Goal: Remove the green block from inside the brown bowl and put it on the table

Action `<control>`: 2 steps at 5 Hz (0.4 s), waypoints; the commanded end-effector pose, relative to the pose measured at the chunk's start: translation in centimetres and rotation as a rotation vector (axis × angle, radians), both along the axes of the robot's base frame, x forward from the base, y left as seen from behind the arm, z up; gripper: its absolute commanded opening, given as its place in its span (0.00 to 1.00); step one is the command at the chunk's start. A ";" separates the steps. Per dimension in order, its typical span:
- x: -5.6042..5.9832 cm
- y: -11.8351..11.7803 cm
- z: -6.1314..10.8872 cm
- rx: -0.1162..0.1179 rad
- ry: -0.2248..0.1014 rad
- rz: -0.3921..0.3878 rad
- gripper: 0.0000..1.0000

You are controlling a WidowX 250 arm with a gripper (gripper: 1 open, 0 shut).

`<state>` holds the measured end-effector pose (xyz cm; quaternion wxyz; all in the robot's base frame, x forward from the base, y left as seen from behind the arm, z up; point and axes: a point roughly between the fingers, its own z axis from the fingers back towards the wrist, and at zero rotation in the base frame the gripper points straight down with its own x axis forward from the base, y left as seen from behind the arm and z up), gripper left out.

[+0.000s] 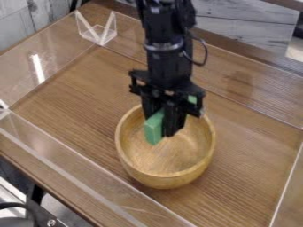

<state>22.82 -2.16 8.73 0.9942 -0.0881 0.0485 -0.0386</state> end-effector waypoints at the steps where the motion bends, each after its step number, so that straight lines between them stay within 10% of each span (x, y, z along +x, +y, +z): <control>1: 0.9 1.3 4.0 0.000 -0.086 0.029 0.00; 2: 1.4 3.6 9.0 0.012 -0.136 0.103 0.00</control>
